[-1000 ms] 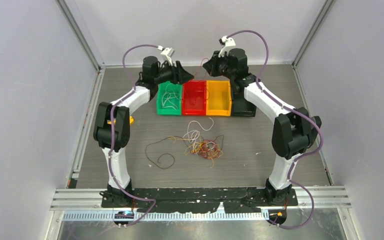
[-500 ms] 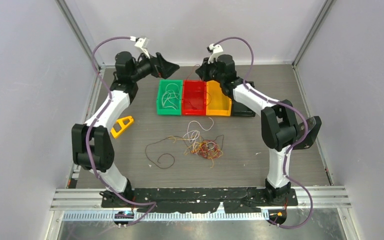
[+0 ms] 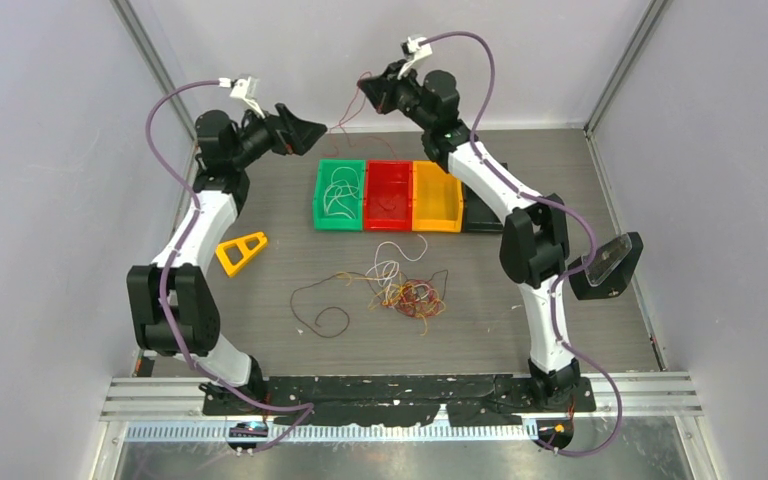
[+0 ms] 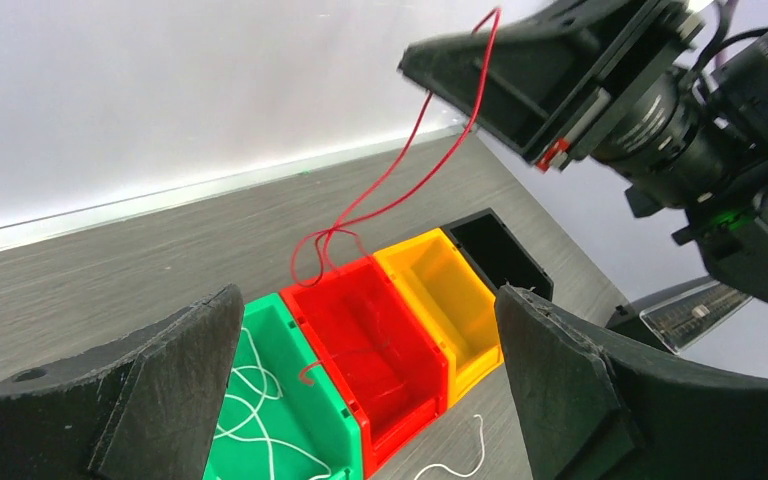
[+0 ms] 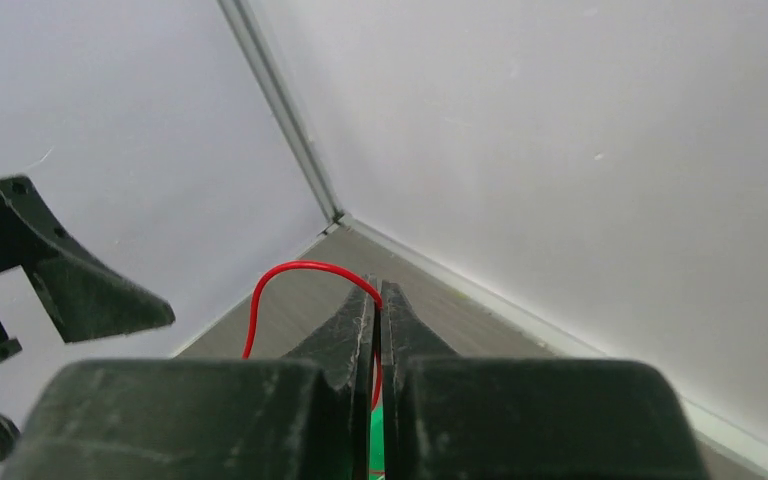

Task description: Untangle the cables

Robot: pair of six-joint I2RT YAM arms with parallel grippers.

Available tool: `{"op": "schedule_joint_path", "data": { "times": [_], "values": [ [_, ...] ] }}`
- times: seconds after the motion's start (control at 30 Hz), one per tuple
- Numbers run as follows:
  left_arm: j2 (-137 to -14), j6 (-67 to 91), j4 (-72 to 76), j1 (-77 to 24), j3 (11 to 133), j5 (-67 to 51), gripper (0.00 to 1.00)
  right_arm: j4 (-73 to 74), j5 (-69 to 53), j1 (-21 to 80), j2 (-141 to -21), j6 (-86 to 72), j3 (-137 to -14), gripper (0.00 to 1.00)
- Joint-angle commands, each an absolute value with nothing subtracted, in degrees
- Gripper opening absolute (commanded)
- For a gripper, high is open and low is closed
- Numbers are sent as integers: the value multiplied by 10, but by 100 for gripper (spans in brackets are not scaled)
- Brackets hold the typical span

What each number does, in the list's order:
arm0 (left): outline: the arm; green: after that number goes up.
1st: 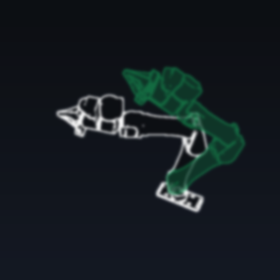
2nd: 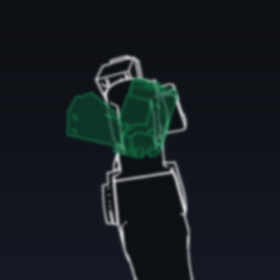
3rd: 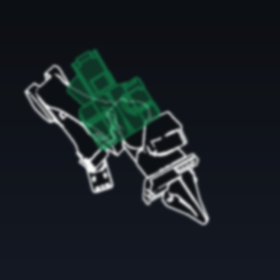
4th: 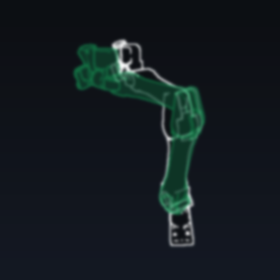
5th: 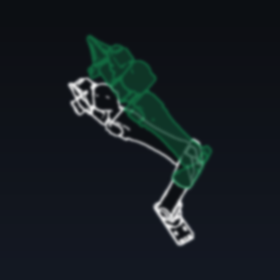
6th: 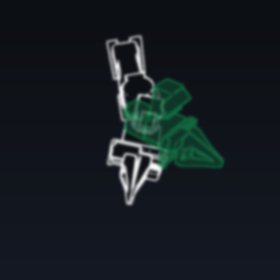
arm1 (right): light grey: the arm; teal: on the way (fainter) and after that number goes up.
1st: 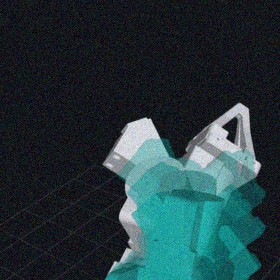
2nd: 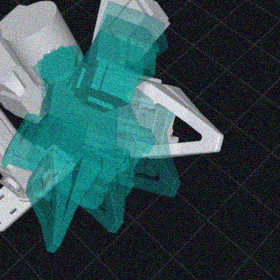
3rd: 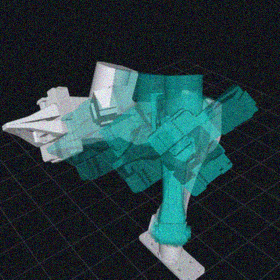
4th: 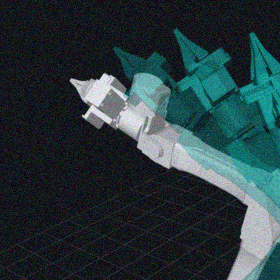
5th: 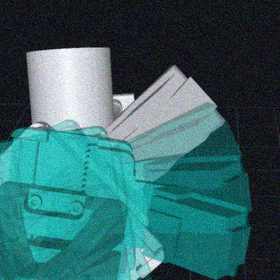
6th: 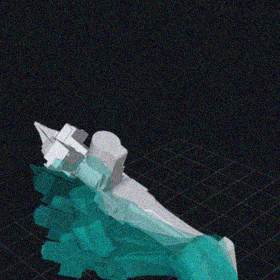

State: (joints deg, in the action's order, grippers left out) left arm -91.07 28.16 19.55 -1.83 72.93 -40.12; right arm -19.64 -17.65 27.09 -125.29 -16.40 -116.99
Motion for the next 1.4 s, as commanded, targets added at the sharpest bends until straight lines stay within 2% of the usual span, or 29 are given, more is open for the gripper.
{"op": "schedule_joint_path", "data": {
  "times": [0.0,0.33,0.57,0.83,1.1,1.37],
  "values": [
    [-878,293,229,-3,721,-411,98,-212,-198,282,-1266,-195,-1192,5],
    [-868,302,248,17,694,-431,98,-226,-249,204,-1160,-149,-927,5],
    [-868,302,251,18,686,-431,98,-221,-281,159,-1090,-169,-867,5],
    [-861,296,244,19,679,-433,98,-217,-325,155,-1012,-188,-791,5],
    [-858,297,243,22,670,-432,98,-185,-304,152,-1005,-182,-753,5],
    [-868,303,239,25,671,-425,98,-139,-249,169,-1114,-197,-853,6]
  ]
}}
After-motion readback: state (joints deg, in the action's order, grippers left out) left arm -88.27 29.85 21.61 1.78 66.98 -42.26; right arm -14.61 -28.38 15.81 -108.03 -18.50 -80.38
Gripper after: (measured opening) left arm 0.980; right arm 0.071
